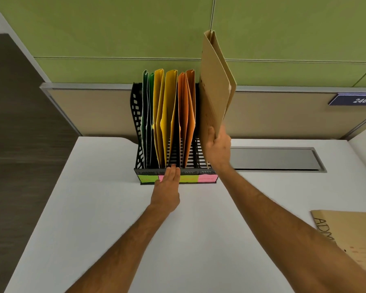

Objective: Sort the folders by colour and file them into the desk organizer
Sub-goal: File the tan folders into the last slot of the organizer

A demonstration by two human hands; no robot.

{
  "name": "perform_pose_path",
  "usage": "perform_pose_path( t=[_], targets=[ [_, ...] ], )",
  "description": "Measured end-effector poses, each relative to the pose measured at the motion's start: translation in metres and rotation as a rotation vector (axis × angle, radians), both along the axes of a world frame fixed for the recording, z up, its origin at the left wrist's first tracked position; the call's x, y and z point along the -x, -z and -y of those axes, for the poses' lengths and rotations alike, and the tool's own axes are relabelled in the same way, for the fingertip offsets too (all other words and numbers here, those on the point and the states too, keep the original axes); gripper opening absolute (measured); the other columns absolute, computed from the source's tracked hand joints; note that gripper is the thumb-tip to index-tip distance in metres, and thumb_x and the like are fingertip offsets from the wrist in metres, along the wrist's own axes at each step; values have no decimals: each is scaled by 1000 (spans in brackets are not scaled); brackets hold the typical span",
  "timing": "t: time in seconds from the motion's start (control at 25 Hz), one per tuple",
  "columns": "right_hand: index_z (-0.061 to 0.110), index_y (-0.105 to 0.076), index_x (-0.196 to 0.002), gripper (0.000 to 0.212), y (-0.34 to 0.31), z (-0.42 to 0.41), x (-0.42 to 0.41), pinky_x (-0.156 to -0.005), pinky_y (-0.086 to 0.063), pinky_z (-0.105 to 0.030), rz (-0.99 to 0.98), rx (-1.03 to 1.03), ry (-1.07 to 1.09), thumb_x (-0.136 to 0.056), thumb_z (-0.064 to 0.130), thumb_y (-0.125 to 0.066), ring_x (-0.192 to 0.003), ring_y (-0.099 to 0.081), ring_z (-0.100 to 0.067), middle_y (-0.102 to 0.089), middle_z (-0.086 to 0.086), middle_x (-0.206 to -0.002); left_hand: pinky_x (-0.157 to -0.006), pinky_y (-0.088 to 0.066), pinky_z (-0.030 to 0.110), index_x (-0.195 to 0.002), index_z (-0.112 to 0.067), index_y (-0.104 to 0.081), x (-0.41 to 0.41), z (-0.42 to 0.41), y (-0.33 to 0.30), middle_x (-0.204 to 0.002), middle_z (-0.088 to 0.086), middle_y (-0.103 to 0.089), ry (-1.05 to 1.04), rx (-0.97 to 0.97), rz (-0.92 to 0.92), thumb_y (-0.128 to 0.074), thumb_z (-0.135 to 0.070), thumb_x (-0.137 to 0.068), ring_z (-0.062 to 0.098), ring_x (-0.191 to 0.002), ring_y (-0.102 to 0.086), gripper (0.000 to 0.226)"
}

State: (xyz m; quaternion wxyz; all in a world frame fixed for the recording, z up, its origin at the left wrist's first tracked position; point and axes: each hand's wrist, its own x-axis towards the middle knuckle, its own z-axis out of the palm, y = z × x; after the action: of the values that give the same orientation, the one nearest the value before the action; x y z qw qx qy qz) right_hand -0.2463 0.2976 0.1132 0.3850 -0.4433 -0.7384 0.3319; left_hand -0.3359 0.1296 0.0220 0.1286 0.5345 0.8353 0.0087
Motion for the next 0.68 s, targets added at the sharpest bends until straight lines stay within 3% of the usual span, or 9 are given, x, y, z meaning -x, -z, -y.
perform_pose_path(
  t=[0.16,0.32,0.4,0.56,0.68],
  targets=[
    [14,-53,-127,32,9,-1,8,-65,-59,-28,35,71,31,-105,35,-43,-72,-64,-10,-64,2,-94,-117,-36,48,-160,-15,-2,0,-1,-1,-169,4,-2,-4,-4,3,-63,-17,-93,25,-156,-5,90],
    [6,-58,-126,30,51,4,-6,-84,-58,-42,309,277,-8,-104,25,-48,-91,-69,-31,-69,-13,-104,-116,-37,47,-160,-15,-4,-1,1,-1,-169,4,-5,-6,-29,17,-62,-16,-94,24,-156,-6,88],
    [3,-59,-123,28,62,2,-10,-87,-59,-45,394,311,-29,-103,22,-50,-90,-68,-32,-69,-17,-106,-115,-38,46,-160,-15,-4,0,1,-1,-169,4,-6,-12,-34,13,-62,-16,-94,24,-156,-7,88],
    [5,-59,-118,25,62,-5,-7,-86,-59,-44,500,270,-130,-104,22,-47,-88,-64,-27,-68,-16,-104,-116,-38,46,-160,-15,-3,0,0,1,-169,4,-5,-16,-25,21,-63,-17,-94,25,-156,-7,89],
    [6,-59,-118,23,63,4,-20,-79,-55,-39,447,310,-219,-103,19,-47,-85,-62,-23,-68,-15,-105,-119,-34,47,-160,-15,-4,-1,1,-3,-169,5,-5,-14,-15,15,-63,-17,-94,25,-156,-6,89]
  ],
)
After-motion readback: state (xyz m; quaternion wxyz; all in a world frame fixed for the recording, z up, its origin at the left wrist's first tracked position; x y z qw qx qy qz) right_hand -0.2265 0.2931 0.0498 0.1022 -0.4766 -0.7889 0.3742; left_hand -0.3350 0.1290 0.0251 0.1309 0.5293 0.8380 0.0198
